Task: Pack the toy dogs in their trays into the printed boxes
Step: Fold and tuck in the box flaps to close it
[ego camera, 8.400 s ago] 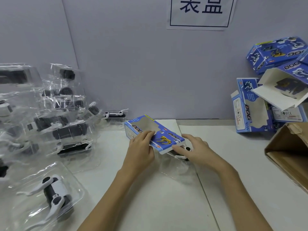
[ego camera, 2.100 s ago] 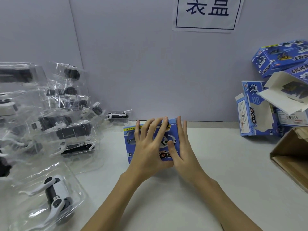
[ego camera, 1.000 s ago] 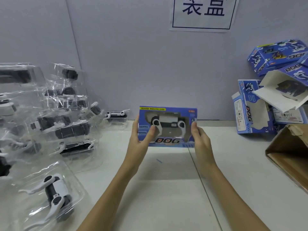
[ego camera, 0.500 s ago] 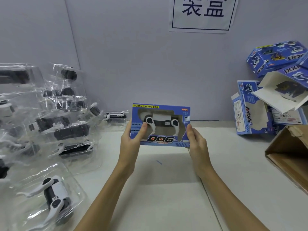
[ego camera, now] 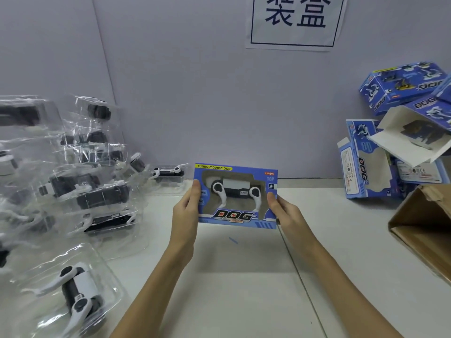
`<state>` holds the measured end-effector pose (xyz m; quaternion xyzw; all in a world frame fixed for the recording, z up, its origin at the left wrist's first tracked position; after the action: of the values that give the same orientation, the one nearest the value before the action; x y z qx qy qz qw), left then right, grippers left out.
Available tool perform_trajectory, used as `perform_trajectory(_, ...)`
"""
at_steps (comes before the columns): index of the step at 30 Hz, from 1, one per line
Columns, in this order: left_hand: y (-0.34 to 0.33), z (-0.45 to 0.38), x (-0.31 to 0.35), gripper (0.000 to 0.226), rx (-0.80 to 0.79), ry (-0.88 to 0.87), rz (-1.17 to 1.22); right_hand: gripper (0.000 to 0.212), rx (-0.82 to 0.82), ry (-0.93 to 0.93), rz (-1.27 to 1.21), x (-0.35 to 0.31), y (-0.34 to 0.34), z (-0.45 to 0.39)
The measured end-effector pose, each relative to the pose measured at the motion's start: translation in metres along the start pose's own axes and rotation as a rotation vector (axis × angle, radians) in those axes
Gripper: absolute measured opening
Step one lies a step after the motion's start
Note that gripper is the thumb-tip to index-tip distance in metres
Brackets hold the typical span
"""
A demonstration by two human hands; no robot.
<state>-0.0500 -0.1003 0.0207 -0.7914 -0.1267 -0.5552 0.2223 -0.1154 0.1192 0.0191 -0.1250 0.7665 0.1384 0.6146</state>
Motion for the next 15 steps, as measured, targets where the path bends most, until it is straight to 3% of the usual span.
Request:
perform_trajectory(4,0.009,-0.003,-0.004,0.050,0.082,0.073,0.115,0.051,-0.062,0.057,0.051,-0.006,0.006,0.002)
perform_trajectory(8,0.014,0.000,-0.010,0.088,0.107,0.135,0.171,0.080,-0.170,0.195,0.182,-0.014,0.009,0.008)
perform_trajectory(12,0.017,0.002,-0.008,0.079,0.146,0.056,0.130,0.081,-0.154,0.188,0.247,-0.017,0.013,0.008)
perform_trajectory(15,0.009,0.002,-0.003,0.066,0.030,0.016,-0.021,0.065,-0.060,0.041,0.129,-0.017,0.022,0.005)
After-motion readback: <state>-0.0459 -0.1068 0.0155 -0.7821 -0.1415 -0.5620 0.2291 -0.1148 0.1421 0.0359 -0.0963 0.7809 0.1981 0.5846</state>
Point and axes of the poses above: each hand's wrist, its own z-axis away from the middle knuckle, its own y-axis out of the back of the hand, x = y × z, the point moved 5 cm from there along -z, towards the middle knuckle, and after that the axes turned 4 degrees about -y, right-handed, at the moved point
